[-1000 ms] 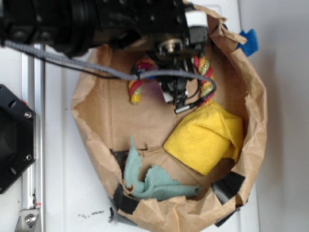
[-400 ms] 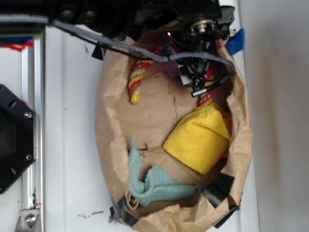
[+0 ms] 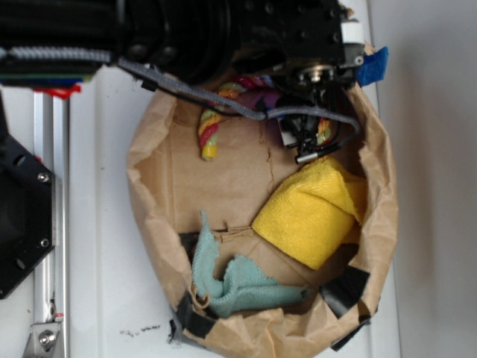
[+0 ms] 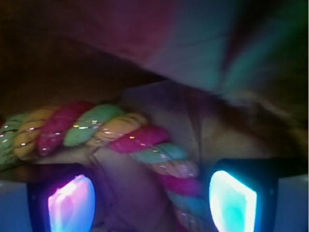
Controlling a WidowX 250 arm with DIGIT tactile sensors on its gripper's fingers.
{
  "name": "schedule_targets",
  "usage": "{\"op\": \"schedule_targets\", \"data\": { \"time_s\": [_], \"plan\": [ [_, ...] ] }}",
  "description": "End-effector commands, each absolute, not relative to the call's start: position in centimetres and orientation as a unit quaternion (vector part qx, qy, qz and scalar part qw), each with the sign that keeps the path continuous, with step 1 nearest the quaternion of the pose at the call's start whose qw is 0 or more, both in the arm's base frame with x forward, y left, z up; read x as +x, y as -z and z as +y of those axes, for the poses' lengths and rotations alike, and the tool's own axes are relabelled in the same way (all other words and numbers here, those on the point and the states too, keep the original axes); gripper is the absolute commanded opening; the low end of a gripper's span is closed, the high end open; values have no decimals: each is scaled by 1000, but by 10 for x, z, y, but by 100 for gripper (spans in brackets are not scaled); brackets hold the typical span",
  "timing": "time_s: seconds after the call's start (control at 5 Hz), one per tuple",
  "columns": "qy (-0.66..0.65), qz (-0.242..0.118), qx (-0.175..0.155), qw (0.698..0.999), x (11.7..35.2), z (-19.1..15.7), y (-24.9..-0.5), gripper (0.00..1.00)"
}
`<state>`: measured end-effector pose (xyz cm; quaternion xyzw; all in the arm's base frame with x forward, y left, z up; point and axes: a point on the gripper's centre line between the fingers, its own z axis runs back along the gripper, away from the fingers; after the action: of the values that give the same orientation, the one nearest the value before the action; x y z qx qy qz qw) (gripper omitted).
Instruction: Grab the multicolored rope.
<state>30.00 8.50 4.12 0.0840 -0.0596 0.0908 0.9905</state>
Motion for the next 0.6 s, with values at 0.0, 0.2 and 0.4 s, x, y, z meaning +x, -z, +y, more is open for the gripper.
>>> {"op": "schedule_targets", "data": {
  "time_s": [0.0,0.2,0.4],
  "plan": [
    [-19,-83,68,994,304,71,-36,100],
    [12,-83,66,994,306,68,-31,100],
    [12,-82,68,994,307,68,-33,100]
  ]
}}
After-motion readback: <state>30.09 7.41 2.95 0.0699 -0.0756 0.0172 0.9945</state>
